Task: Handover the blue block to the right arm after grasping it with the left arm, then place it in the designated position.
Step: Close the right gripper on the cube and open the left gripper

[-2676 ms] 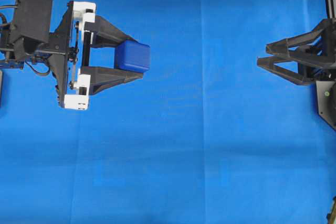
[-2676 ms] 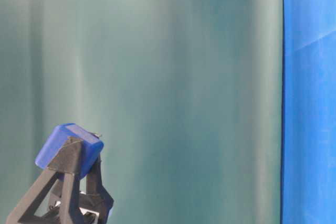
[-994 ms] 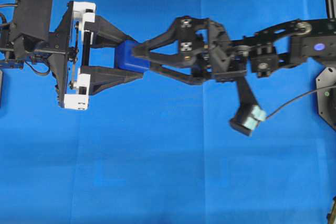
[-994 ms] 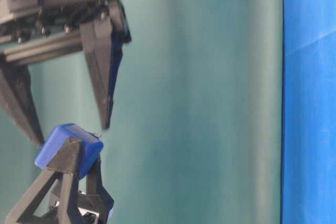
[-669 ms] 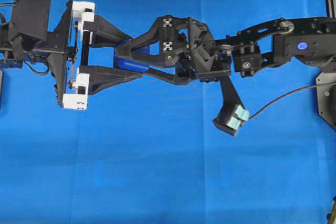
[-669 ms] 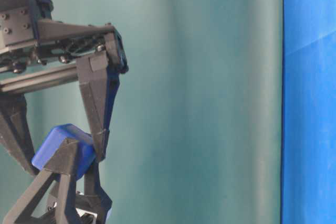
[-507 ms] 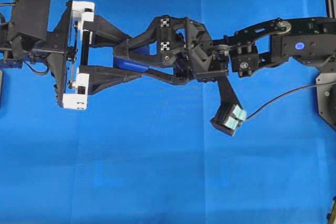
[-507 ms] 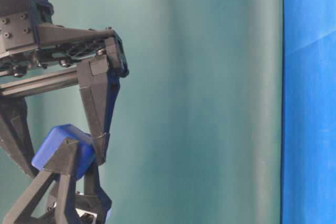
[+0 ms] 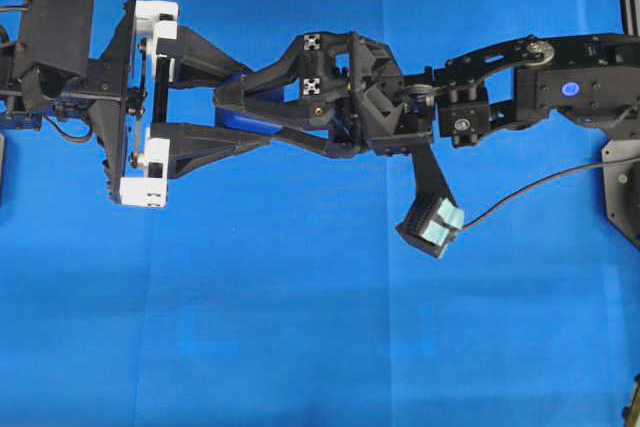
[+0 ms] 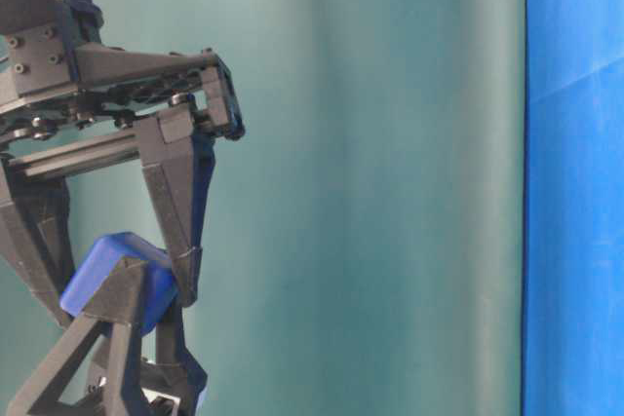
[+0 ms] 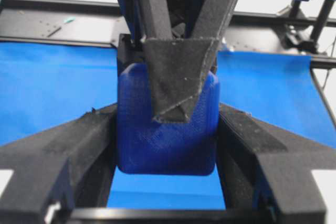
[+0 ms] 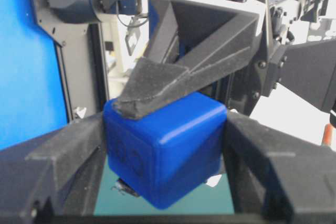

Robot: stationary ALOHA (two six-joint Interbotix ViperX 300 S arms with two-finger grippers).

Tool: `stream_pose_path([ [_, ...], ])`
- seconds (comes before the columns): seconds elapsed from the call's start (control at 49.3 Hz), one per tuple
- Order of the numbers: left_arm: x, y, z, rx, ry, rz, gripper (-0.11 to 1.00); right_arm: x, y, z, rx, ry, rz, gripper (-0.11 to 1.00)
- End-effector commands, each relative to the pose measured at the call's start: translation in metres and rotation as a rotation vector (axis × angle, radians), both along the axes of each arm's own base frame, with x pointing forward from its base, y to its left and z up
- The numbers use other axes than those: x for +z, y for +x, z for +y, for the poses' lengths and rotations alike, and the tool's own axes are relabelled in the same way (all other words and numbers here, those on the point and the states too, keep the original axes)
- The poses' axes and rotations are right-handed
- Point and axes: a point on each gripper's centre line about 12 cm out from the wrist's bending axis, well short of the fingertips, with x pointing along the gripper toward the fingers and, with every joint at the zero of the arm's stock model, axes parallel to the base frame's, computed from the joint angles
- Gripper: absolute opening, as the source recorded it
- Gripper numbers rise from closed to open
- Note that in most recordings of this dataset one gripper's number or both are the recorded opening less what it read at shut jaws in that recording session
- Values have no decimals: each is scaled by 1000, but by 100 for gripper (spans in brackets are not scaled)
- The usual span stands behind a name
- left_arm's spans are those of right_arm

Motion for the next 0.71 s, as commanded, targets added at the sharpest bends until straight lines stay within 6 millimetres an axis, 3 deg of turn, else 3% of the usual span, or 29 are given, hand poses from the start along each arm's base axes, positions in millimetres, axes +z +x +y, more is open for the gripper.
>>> stream_pose_path([
  [0.0,16,-6,-1,-3,-4,-44,46,19,-1,-1,-4,6,-45,56],
  [0.487,15,-6,-2,-5,-5,-40,47,17,-1,-3,-23,3,-32,56],
  [0.527,15,-6,-2,-7,-5,-40,53,17,-1,-3,-23,3,-32,56],
  [0.608,16,-6,-4,-12,-5,-44,76,17,-1,-3,-23,3,-32,56],
  [0.689,17,-7,-4,-12,-4,-47,90,17,-1,-3,-23,3,-31,56],
])
